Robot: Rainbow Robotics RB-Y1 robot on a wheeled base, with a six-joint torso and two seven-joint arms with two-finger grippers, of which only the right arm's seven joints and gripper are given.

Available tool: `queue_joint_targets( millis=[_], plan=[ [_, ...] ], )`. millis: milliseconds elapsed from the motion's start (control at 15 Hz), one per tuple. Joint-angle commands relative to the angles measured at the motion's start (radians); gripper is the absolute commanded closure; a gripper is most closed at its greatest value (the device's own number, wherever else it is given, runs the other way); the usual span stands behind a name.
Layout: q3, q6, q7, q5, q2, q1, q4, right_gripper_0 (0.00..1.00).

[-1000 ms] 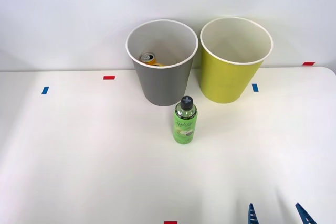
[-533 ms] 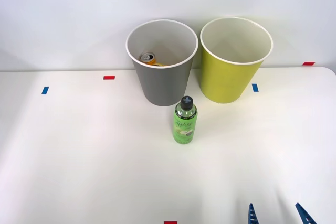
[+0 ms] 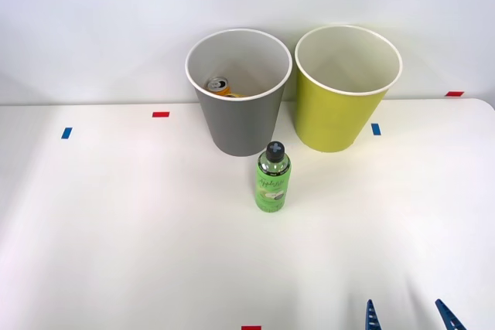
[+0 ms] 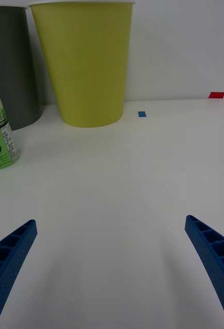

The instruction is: Put cans in the gray bin, plastic bottles in the light green bin

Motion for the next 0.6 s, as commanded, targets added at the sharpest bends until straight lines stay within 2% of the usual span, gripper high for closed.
queue_joint_targets(
  millis=[67, 600],
  plan=[
    [0.000, 0.000, 0.000, 0.000, 0.000, 0.000, 0.000, 0.00],
    [0.000, 0.000, 0.000, 0.000, 0.000, 0.000, 0.000, 0.00]
  ],
)
